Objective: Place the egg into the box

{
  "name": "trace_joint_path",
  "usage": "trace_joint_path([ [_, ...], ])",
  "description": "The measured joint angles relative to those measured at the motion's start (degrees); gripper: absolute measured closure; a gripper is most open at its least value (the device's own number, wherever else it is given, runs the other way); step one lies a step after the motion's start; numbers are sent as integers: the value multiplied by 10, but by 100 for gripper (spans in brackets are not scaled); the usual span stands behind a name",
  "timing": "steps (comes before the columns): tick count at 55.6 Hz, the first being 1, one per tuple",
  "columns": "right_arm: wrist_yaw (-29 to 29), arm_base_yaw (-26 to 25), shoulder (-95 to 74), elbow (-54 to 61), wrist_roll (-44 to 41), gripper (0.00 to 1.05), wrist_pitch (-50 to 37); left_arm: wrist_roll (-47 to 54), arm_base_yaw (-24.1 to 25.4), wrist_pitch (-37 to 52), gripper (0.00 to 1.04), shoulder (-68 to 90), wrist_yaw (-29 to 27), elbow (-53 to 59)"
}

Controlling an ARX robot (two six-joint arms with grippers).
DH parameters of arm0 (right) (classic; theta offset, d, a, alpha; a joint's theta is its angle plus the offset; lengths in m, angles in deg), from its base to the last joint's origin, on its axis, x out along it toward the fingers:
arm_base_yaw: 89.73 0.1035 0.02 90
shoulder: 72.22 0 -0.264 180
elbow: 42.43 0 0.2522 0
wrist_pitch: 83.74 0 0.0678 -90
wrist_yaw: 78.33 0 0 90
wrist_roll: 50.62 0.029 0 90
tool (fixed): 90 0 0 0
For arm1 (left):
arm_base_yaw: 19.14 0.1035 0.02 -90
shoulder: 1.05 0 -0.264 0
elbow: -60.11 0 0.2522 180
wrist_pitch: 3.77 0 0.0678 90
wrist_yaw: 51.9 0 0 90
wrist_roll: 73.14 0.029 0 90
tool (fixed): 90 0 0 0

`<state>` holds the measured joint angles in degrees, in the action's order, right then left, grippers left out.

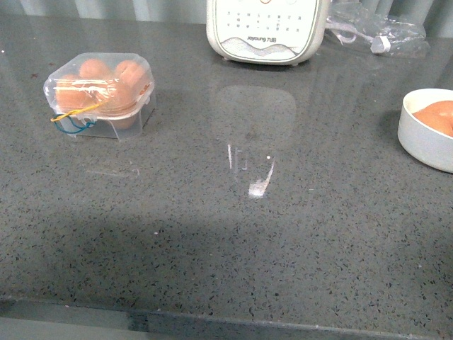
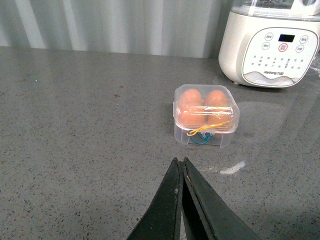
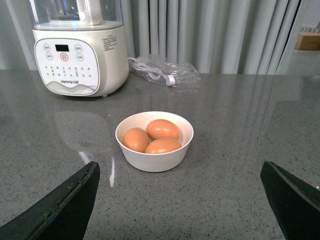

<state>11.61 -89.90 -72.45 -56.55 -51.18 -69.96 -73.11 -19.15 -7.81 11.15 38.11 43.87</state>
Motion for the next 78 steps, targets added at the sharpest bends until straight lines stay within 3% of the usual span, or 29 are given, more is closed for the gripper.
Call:
trace_joint_path([
  [9,0,0,0,0,0,7,0,-1,0,-6,101,-26,0,9],
  [14,0,0,0,0,0,7,0,-1,0,-92,101,-105,-1,9],
  [43,0,0,0,0,0,7,0,-2,0,-96,101,-120,0,9],
  [52,0,0,0,0,0,7,0,-2,0,-96,77,-120,0,9],
  [62,0,0,0,0,0,7,0,-2,0,-96,34,-120,0,9],
  [67,0,0,0,0,0,7,0,-2,0,-96,20,-120,0,9],
  [73,0,0,0,0,0,7,0,-1,0,-96,5,-120,0,9],
  [78,0,0,0,0,0,7,0,-2,0,-96,7,-120,0,9],
])
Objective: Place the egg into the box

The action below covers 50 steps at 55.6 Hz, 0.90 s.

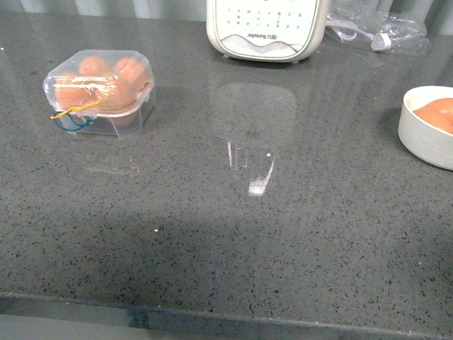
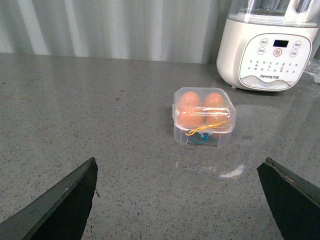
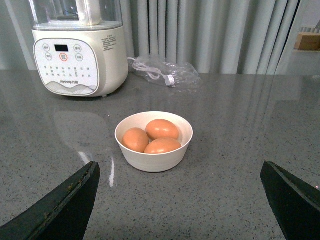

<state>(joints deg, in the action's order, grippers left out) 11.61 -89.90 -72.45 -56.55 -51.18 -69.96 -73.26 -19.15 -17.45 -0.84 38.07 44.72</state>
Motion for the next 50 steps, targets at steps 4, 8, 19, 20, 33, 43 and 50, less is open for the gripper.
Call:
trace_joint_path([
  [4,0,0,0,0,0,7,0,0,0,0,7,0,0,0],
  [8,0,0,0,0,0,7,0,0,0,0,7,0,0,0],
  [19,0,0,0,0,0,7,0,0,0,0,7,0,0,0],
  [20,0,0,0,0,0,7,0,0,0,0,7,0,0,0],
  [33,0,0,0,0,0,7,0,0,0,0,7,0,0,0],
  [43,0,0,0,0,0,7,0,0,0,0,7,0,0,0],
  [50,0,0,0,0,0,7,0,0,0,0,7,0,0,0],
])
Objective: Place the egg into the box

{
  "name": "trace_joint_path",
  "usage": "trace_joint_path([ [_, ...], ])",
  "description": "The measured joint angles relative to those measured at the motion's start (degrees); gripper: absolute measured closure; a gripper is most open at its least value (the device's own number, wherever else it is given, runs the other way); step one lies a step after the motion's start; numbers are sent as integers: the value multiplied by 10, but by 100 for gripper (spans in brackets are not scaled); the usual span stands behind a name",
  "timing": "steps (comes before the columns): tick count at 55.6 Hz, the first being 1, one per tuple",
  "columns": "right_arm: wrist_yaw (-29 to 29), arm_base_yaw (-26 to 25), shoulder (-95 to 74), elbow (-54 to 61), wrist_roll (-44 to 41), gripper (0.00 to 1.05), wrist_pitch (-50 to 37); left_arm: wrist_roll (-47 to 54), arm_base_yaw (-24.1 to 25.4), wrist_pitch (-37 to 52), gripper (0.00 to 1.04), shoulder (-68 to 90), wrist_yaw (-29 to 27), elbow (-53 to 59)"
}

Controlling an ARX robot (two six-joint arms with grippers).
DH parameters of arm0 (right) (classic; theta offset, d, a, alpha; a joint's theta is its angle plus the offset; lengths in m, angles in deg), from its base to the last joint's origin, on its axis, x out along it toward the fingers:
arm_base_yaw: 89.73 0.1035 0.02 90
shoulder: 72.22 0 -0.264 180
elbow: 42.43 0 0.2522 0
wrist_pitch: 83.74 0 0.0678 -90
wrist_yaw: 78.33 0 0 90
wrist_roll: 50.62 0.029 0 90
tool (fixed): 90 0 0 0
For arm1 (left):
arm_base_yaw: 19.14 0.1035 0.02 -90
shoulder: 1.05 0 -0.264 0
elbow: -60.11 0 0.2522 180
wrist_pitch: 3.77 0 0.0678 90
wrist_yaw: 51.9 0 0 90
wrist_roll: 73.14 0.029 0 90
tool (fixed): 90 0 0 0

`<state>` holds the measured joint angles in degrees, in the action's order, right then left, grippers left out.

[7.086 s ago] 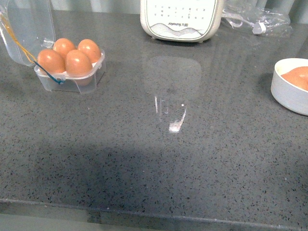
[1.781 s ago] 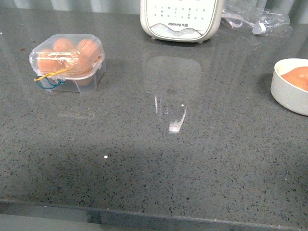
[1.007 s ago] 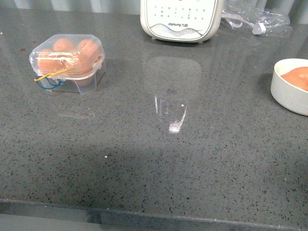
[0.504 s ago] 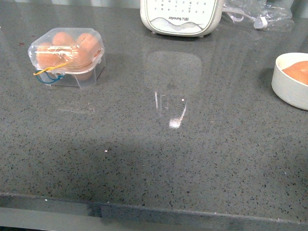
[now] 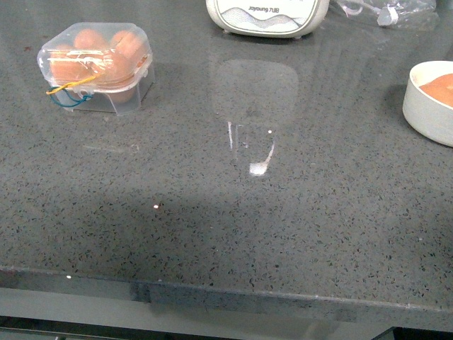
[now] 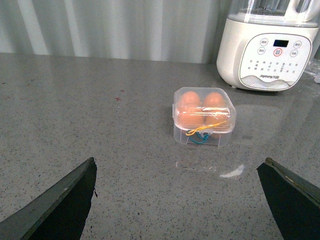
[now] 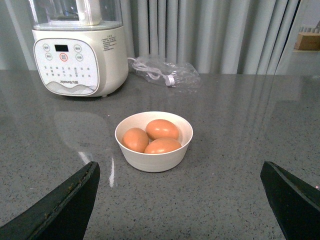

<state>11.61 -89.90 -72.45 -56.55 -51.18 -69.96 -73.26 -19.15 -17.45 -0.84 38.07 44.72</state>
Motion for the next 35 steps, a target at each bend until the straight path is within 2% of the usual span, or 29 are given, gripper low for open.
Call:
trace_joint_path([
  [35,0,0,0,0,0,7,0,0,0,0,7,0,0,0],
])
